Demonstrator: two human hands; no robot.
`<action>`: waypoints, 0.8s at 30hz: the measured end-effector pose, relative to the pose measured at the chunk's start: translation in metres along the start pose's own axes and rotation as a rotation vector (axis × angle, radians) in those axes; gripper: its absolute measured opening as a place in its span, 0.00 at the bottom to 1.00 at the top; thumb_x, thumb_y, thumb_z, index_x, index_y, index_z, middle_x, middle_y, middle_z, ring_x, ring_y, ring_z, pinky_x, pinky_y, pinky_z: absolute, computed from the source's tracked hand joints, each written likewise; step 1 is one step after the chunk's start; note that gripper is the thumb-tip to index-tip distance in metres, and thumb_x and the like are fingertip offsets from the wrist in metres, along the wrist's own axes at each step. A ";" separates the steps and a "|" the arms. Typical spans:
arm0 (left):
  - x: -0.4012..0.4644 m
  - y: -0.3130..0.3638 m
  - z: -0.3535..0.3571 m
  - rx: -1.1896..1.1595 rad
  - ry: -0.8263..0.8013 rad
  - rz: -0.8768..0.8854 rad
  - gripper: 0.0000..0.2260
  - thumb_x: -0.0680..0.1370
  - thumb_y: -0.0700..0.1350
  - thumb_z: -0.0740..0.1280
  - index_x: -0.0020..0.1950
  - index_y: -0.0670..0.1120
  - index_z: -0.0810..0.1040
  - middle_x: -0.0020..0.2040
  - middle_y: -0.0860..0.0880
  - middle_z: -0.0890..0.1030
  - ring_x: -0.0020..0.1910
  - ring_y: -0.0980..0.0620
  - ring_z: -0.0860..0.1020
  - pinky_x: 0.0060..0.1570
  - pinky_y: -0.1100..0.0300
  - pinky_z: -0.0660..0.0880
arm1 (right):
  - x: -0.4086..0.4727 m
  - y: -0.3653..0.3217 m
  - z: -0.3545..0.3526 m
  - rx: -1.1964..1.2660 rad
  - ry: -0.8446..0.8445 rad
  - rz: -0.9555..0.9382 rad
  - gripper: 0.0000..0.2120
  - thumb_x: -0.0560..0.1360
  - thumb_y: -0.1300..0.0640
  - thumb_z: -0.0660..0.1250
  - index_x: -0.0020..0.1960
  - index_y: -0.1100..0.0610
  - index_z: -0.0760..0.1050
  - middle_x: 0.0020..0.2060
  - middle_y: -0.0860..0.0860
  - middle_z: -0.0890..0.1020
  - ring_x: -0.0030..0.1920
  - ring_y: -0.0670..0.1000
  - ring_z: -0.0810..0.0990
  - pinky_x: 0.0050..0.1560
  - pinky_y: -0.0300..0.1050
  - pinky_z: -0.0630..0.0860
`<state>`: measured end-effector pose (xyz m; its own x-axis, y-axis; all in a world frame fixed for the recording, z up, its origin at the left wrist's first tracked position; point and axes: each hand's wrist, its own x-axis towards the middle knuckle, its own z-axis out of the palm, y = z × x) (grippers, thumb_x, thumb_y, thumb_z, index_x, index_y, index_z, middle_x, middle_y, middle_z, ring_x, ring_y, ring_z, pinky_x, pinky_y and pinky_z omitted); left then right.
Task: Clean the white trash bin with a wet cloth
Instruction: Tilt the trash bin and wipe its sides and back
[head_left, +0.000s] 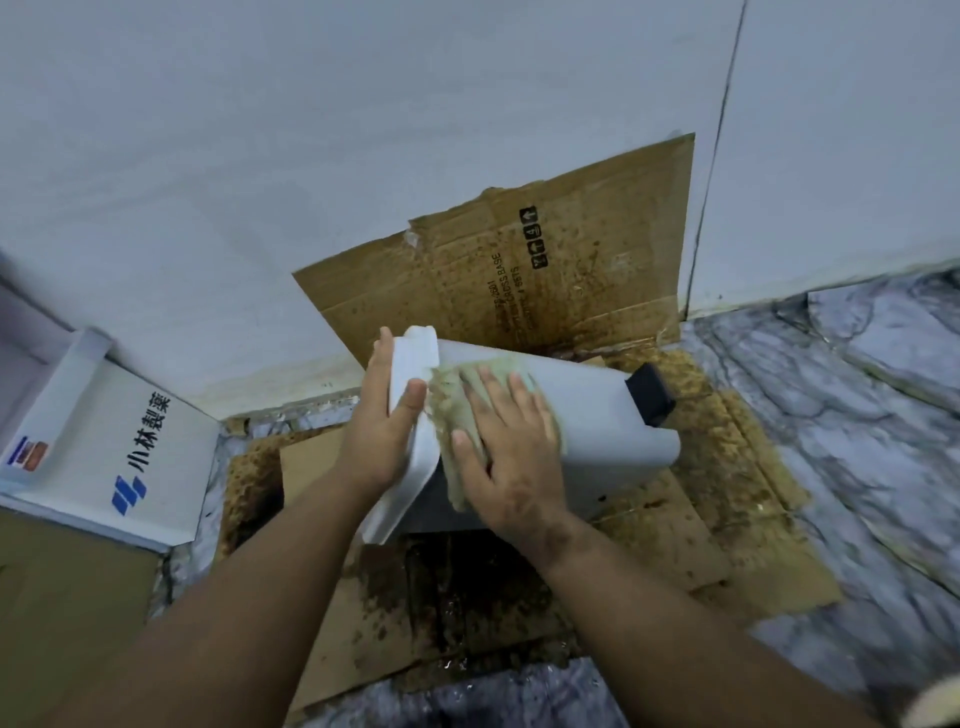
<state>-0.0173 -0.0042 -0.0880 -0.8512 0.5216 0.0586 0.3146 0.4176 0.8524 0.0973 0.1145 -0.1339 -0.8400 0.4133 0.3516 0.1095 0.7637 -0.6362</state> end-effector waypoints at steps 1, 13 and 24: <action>-0.002 0.000 -0.003 0.009 -0.002 -0.004 0.43 0.74 0.74 0.56 0.84 0.57 0.48 0.83 0.58 0.51 0.82 0.55 0.52 0.80 0.48 0.52 | -0.008 0.012 0.006 -0.046 0.014 -0.007 0.28 0.80 0.40 0.51 0.79 0.44 0.57 0.79 0.47 0.61 0.80 0.52 0.53 0.79 0.58 0.50; 0.002 -0.001 -0.018 -0.019 -0.001 -0.169 0.30 0.78 0.63 0.67 0.77 0.72 0.59 0.77 0.60 0.61 0.71 0.54 0.61 0.68 0.49 0.62 | -0.058 0.135 0.048 -0.212 0.295 0.229 0.26 0.82 0.45 0.52 0.78 0.53 0.57 0.77 0.69 0.55 0.78 0.70 0.51 0.73 0.74 0.51; 0.016 0.006 -0.011 -0.074 0.037 -0.205 0.26 0.81 0.58 0.66 0.76 0.70 0.62 0.74 0.59 0.65 0.70 0.51 0.67 0.65 0.52 0.66 | -0.018 0.134 0.045 0.082 0.549 0.538 0.28 0.81 0.47 0.52 0.77 0.60 0.61 0.78 0.63 0.57 0.79 0.65 0.49 0.76 0.67 0.52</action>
<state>-0.0341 -0.0015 -0.0755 -0.9093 0.4034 -0.1017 0.1031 0.4553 0.8844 0.1034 0.1870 -0.2569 -0.2954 0.9204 0.2560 0.3703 0.3573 -0.8574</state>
